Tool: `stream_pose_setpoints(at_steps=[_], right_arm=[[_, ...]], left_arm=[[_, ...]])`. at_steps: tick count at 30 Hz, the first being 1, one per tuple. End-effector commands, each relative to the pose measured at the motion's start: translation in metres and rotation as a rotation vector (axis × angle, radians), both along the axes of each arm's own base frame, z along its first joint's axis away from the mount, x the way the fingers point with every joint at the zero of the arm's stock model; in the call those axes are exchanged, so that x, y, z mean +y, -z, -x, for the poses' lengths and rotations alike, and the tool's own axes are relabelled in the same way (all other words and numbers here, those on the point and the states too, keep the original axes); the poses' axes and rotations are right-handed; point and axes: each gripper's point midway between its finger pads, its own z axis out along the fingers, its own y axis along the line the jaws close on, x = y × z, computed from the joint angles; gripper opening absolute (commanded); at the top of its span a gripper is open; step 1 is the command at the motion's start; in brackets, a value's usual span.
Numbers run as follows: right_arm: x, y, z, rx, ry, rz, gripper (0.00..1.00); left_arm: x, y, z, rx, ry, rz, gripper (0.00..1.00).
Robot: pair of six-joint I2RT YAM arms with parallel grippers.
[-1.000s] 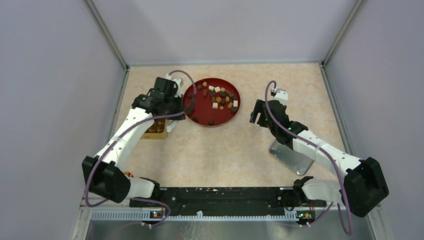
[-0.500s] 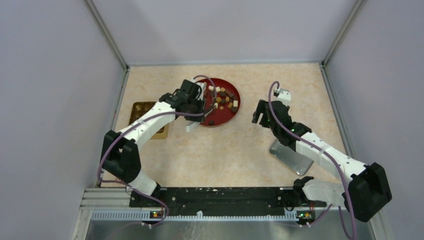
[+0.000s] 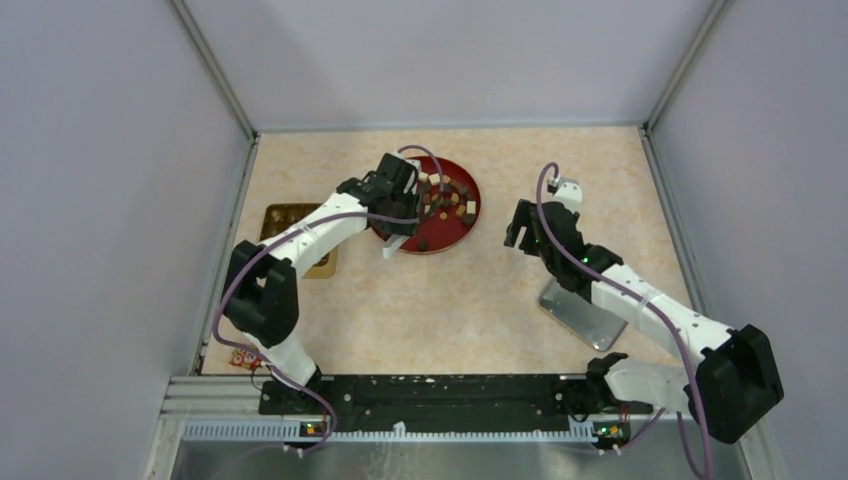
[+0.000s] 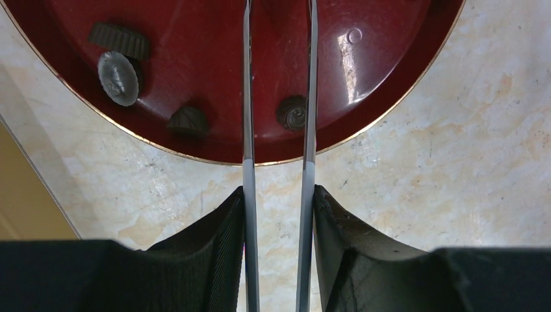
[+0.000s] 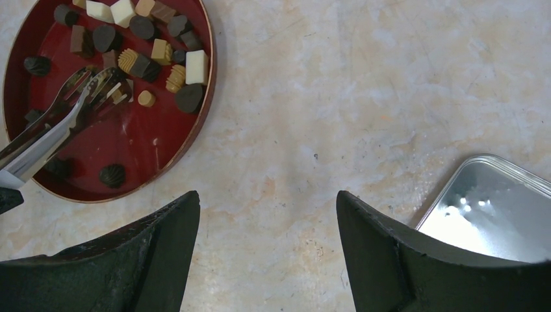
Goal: Pack the chocolate
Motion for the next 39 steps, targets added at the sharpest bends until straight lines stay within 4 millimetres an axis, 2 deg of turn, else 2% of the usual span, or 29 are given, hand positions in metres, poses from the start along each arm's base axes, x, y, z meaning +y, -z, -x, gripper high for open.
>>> stream_pose_setpoints(at_steps=[1,9,14,20,23,30,39], right_arm=[[-0.001,-0.022,-0.012,-0.055,0.029,-0.022,0.75],[0.000,-0.023,-0.013,-0.055,0.030,-0.024,0.75],[-0.001,-0.023,-0.012,-0.055,0.032,-0.025,0.75],[0.000,-0.024,-0.012,-0.055,0.031,-0.032,0.75],[0.001,-0.022,-0.012,-0.055,0.027,-0.035,0.75],[0.008,-0.019,-0.015,-0.051,0.004,-0.049,0.75],[0.019,-0.017,-0.021,-0.051,-0.033,-0.057,0.75]], left_arm=[[-0.012,-0.017,-0.021,-0.077,0.004,0.026,0.45],[-0.015,-0.012,-0.023,-0.066,0.009,0.018,0.43],[-0.008,-0.020,-0.021,-0.079,-0.003,-0.004,0.31],[0.009,-0.045,-0.013,-0.118,-0.028,-0.042,0.13],[0.023,-0.056,-0.005,-0.123,-0.061,-0.075,0.06],[0.060,-0.078,0.012,-0.154,-0.143,-0.161,0.05],[0.146,-0.098,0.036,-0.150,-0.375,-0.191,0.06]])
